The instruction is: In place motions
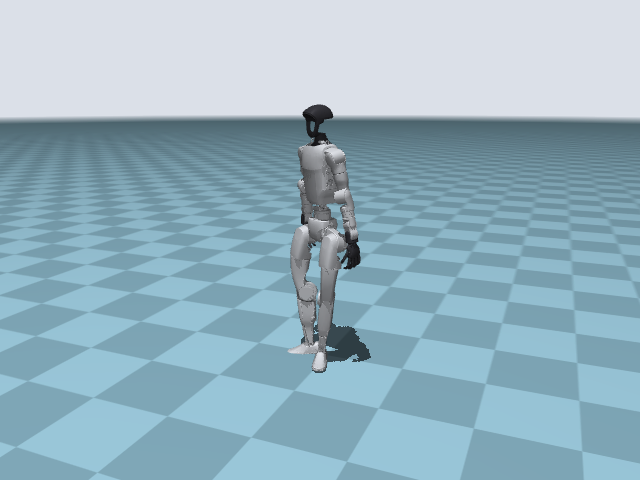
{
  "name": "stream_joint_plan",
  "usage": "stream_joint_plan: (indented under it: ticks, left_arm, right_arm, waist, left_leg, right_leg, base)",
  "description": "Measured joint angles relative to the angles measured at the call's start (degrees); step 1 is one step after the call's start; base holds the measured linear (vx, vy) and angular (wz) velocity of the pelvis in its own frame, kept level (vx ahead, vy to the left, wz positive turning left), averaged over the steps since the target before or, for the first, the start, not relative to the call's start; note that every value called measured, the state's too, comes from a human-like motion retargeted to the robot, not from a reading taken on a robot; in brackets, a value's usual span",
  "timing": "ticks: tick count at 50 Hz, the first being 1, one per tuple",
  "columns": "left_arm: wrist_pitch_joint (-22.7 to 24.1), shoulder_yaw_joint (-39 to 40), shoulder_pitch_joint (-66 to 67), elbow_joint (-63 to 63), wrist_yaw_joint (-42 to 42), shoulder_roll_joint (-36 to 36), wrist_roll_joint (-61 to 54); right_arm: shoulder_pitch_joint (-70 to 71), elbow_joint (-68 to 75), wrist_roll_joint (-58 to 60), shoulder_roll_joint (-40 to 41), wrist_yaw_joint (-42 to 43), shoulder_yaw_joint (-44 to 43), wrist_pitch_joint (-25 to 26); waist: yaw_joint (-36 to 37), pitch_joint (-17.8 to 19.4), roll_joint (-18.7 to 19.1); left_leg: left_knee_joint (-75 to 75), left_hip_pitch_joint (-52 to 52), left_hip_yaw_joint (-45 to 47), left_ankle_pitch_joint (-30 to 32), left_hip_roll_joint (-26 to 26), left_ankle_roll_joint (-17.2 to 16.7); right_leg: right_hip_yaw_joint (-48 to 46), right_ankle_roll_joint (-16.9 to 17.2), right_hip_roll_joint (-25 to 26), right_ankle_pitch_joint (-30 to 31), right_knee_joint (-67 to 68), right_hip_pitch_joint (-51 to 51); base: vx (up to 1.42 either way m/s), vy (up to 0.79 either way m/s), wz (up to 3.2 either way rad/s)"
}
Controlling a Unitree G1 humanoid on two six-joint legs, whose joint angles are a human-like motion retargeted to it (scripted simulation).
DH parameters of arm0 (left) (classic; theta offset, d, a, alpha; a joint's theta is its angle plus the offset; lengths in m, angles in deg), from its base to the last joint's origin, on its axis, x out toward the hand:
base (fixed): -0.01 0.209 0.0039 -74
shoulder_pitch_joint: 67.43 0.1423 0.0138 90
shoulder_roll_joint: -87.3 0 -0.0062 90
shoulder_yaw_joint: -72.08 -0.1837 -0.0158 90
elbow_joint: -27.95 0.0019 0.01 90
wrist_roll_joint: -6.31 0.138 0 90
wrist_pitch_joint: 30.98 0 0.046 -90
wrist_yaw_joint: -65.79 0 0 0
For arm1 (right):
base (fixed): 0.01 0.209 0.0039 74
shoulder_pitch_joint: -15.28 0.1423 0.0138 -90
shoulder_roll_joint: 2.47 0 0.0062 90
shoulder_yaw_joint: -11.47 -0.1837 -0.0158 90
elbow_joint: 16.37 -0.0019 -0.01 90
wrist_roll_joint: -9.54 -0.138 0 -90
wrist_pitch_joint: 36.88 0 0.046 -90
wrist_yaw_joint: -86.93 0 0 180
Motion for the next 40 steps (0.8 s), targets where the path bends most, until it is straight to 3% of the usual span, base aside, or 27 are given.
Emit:
stream_joint_plan:
  ticks: [2,3,18,22,25,28,30,31,35,40]
  left_arm:
    - [0.0,-0.1,0.2,-0.5,-0.2,-0.7,-0.2]
    - [0.1,0.0,0.3,-0.8,-0.2,-0.9,-0.2]
    - [0.1,3.0,2.7,-3.4,-2.3,-1.7,-3.8]
    - [-0.3,3.4,2.6,-2.8,-2.2,-0.8,-3.5]
    - [-0.4,2.9,2.5,-3.0,-2.2,-0.1,-3.4]
    - [-0.3,1.9,2.2,-3.2,-2.3,0.1,-3.7]
    - [-0.3,1.5,1.9,-3.3,-2.4,-0.2,-4.1]
    - [-0.2,1.4,1.7,-3.5,-2.6,-0.7,-4.2]
    - [0.2,1.4,1.2,-4.2,-3.5,-2.6,-4.7]
    - [0.6,0.4,1.5,-4.7,-3.7,-3.3,-3.7]
  right_arm:
    - [-0.2,1.0,-0.9,-0.4,0.3,-0.7,0.3]
    - [-0.4,1.3,-1.2,-0.5,0.4,-1.0,0.4]
    - [-0.3,-2.3,1.1,2.4,-0.7,0.3,0.8]
    - [0.6,-3.9,0.9,3.5,-1.1,1.5,0.7]
    - [1.1,-4.3,1.5,4.0,-1.2,2.2,0.7]
    - [1.5,-4.6,2.6,4.1,-1.4,2.1,0.7]
    - [2.0,-4.8,3.3,3.9,-1.4,2.0,0.7]
    - [2.2,-4.9,3.5,3.7,-1.3,1.9,0.7]
    - [3.3,-5.3,3.4,2.8,-0.8,1.6,0.7]
    - [3.6,-5.0,2.6,1.9,-0.9,0.9,0.9]
  waist:
    - [-0.3,-0.6,0.1]
    - [-0.8,-1.0,-0.2]
    - [-2.2,-2.3,0.1]
    - [-5.9,-2.0,-2.6]
    - [-2.6,-2.3,-5.9]
    - [-0.1,-2.0,-6.5]
    - [1.9,-1.4,-5.4]
    - [2.2,-1.5,-5.5]
    - [3.6,-0.6,-4.8]
    - [4.1,-0.3,-2.3]
  left_leg:
    - [0.8,0.7,3.3,-1.1,-0.2,-0.3]
    - [1.2,1.0,4.6,-1.7,-0.6,-0.5]
    - [5.9,10.1,14.4,-3.2,1.3,-3.9]
    - [12.7,10.9,10.5,-3.4,2.9,-1.7]
    - [24.0,9.3,9.2,-4.3,6.1,2.9]
    - [39.6,3.0,-0.7,-6.5,12.1,9.2]
    - [45.9,-2.2,-11.4,-6.4,13.0,9.6]
    - [45.7,-4.5,-16.1,-5.5,10.2,9.6]
    - [41.5,-9.5,-31.4,-5.4,0.8,6.1]
    - [26.6,-9.3,-41.8,-5.4,-3.9,0.1]
  right_leg:
    - [1.8,0.6,-0.2,0.9,-0.8,0.9]
    - [3.0,2.7,-0.3,0.0,-1.5,1.4]
    - [18.7,-1.2,4.1,1.8,-6.1,1.6]
    - [17.8,-1.6,2.2,2.1,-6.8,3.3]
    - [22.0,-1.2,-0.5,1.7,-6.5,3.6]
    - [24.2,-1.6,0.0,1.5,-6.4,4.0]
    - [26.3,-2.5,2.1,1.6,-6.4,3.9]
    - [27.0,-2.4,1.7,2.0,-6.5,3.3]
    - [30.7,-2.4,1.9,2.9,-6.2,2.2]
    - [34.0,-2.4,4.4,3.1,-6.0,1.4]
  base:
    - [-0.08,-0.04,-1.42]
    - [-0.04,-0.03,-1.13]
    - [0.00,-0.15,-0.96]
    - [0.01,-0.23,0.08]
    - [0.03,-0.22,-0.93]
    - [0.07,-0.23,-0.85]
    - [0.02,-0.13,-0.93]
    - [-0.06,0.00,-0.74]
    - [-0.04,0.05,-0.79]
    - [0.04,0.04,-0.66]
